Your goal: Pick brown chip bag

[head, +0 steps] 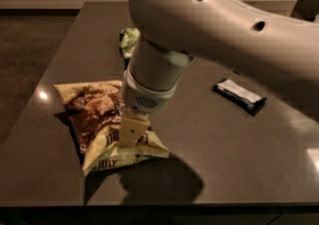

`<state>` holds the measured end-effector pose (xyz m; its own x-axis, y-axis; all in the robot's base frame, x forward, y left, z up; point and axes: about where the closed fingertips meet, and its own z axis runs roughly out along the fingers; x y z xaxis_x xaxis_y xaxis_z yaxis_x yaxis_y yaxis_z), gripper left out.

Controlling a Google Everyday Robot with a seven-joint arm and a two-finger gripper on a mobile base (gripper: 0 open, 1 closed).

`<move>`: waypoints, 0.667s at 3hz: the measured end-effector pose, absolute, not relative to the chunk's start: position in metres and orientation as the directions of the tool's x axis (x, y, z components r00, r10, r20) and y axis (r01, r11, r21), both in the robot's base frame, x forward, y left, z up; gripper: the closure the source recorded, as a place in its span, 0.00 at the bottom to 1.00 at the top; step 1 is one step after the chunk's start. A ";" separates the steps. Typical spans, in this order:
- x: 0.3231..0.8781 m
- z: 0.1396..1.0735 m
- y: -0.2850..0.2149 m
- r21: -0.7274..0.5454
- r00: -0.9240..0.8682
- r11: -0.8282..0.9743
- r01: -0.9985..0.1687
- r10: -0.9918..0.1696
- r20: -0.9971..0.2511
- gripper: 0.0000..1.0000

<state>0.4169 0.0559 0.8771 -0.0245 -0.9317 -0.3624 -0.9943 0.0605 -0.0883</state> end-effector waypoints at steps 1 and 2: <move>0.417 0.894 0.051 -0.094 -0.037 0.081 -0.992 -0.914 -0.403 0.83; 0.416 0.912 0.046 -0.098 -0.044 0.098 -0.990 -0.894 -0.446 1.00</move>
Offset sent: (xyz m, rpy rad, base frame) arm 0.0001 -0.0199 0.0600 0.1641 -0.0206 -0.0495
